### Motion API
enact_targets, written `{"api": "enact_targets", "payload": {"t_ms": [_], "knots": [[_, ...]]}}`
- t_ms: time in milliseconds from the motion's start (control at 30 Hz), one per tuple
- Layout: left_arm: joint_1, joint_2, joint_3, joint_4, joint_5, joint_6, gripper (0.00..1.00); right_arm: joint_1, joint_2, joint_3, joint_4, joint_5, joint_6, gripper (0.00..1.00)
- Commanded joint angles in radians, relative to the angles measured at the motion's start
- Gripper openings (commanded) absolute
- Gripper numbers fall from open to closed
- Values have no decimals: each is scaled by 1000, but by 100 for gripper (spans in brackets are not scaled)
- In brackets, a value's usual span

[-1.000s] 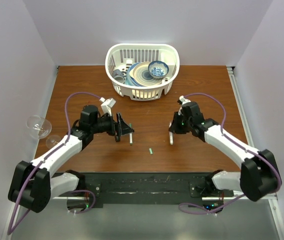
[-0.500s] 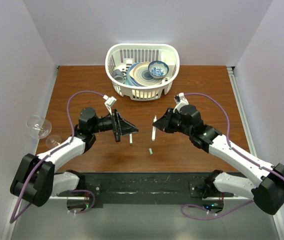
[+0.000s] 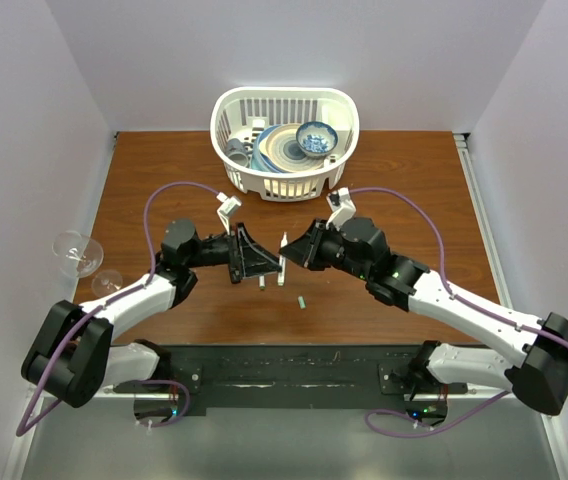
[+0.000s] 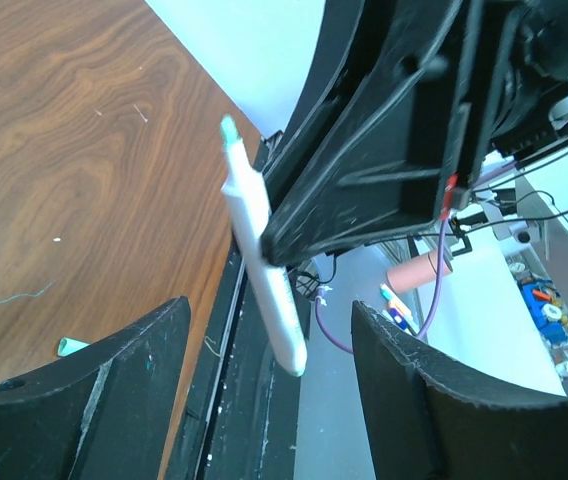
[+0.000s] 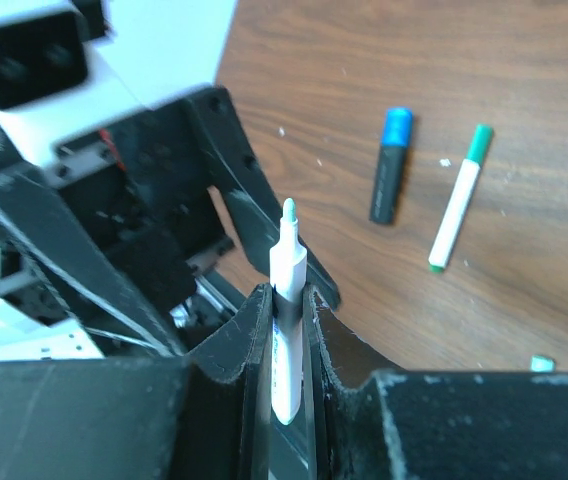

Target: Insert the pens into the pen caps

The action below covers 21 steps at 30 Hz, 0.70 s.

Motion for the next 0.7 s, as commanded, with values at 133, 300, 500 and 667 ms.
{"api": "enact_targets", "payload": {"t_ms": [133,300,500,667], "knots": [[-14,0,-9,19,35,16,66,21,26,85,83,56,18,2],[-18,-2,-26,50,30,-4,54,32,49,88,106,60,19,2],[-18,-2,-29,80,46,-28,19,48,69,83,115,50,19,3],[-18,-26,-28,68,38,-33,0,55,61,83,114,8,12,26]]}}
